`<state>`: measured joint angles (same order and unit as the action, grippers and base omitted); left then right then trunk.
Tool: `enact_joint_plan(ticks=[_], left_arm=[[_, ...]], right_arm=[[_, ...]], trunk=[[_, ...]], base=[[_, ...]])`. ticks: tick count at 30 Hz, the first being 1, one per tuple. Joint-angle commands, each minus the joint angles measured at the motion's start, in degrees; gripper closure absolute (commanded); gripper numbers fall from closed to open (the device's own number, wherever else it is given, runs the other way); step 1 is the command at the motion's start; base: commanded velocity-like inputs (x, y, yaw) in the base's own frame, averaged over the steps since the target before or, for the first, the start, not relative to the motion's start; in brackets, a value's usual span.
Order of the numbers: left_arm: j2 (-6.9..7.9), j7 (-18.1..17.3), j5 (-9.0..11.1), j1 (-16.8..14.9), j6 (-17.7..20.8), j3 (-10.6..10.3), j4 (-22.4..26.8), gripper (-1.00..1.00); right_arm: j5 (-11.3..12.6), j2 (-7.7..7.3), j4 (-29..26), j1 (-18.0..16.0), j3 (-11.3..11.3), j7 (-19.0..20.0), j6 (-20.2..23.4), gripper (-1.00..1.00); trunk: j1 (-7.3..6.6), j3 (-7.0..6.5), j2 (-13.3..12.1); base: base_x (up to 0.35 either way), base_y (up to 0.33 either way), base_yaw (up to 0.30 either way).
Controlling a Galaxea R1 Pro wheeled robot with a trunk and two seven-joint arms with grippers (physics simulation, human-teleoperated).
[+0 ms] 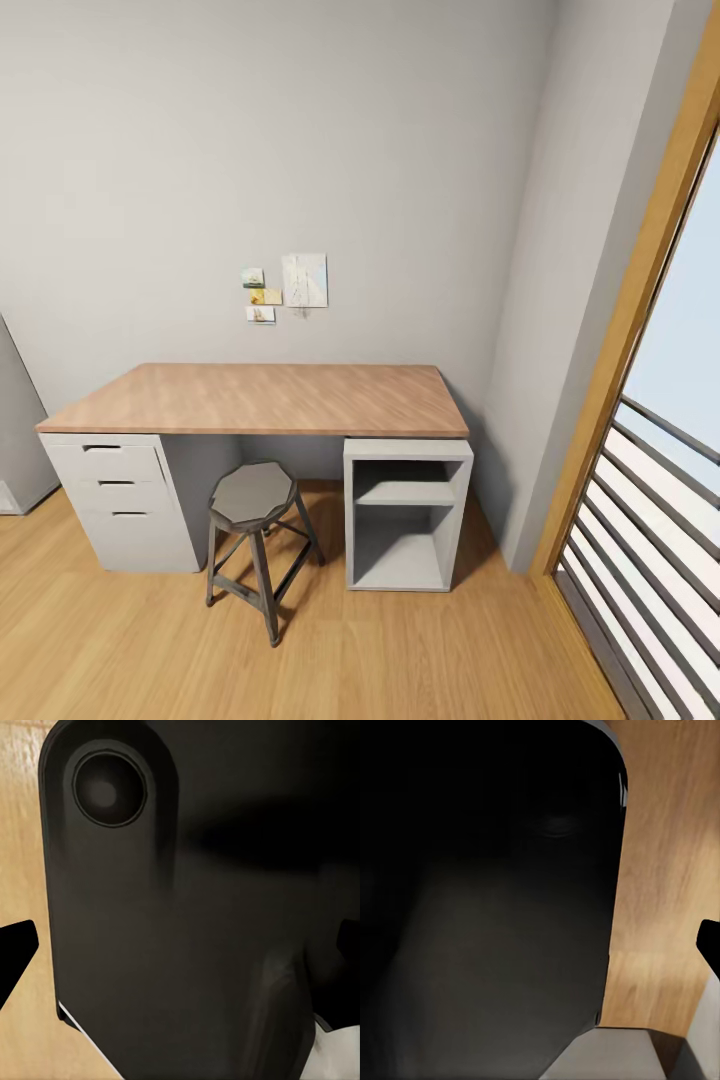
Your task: Attach the digital camera to the camera tripod in the bedroom.
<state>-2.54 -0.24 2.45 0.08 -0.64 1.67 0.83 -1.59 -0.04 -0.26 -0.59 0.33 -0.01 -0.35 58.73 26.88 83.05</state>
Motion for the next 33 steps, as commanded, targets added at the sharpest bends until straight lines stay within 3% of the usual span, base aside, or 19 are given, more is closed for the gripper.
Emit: enact_joint_plan(ticks=[1,8,16,18,20,22,23,27,33], left_arm=[[-0.01,-0.02,0.26,0.01,-0.07,0.15,0.05,-1.0],[-0.01,-0.03,0.31,0.01,-0.07,0.17,0.05,-1.0],[0.03,0.05,1.93,0.01,-0.07,0.23,0.05,-1.0],[0.06,0.05,3.22,0.01,-0.07,0.21,0.05,-1.0],[0.16,0.06,6.88,0.01,-0.04,0.16,0.05,-1.0],[0.2,0.05,8.95,0.01,-0.02,0.14,0.05,-1.0],[0.22,0.05,11.78,0.01,-0.01,0.07,0.05,-1.0],[0.24,0.06,14.53,0.01,-0.05,-0.02,0.05,-1.0],[0.25,0.06,15.47,0.01,-0.07,-0.4,0.06,-1.0]], right_arm=[[-0.17,0.01,0.0,-0.02,0.0,0.02,-0.03,-1.0],[-0.17,0.06,0.0,-0.02,-0.01,0.08,0.0,-1.0],[-0.18,0.13,0.0,-0.02,0.02,-0.07,0.0,-1.0],[-0.19,0.13,0.0,-0.02,0.02,-0.07,0.0,-1.0],[-0.23,0.13,0.0,-0.02,0.02,-0.07,0.0,-1.0],[-0.21,0.13,0.0,-0.02,0.02,-0.07,0.0,-1.0],[-0.2,0.13,0.0,-0.02,0.02,-0.08,0.0,-1.0],[-0.23,0.13,0.0,-0.02,0.02,-0.08,-0.02,-1.0],[-0.23,0.1,0.0,-0.02,0.02,-0.15,-0.08,-1.0]], trunk=[[0.0,0.05,0.02],[0.0,0.05,0.02],[0.0,0.05,0.02],[0.0,0.05,0.02],[0.0,0.05,0.02],[0.0,0.05,0.02],[0.0,0.05,0.02],[0.0,0.05,0.02],[0.0,0.05,0.02]], base=[[0.0,0.0,0.0],[0.0,0.0,0.024],[0.0,0.0,0.247],[0.0,0.0,0.271],[0.0,0.0,0.273],[0.0,0.0,0.274],[0.0,0.0,0.274],[0.0,0.0,0.275],[0.106,0.0,0.275]])
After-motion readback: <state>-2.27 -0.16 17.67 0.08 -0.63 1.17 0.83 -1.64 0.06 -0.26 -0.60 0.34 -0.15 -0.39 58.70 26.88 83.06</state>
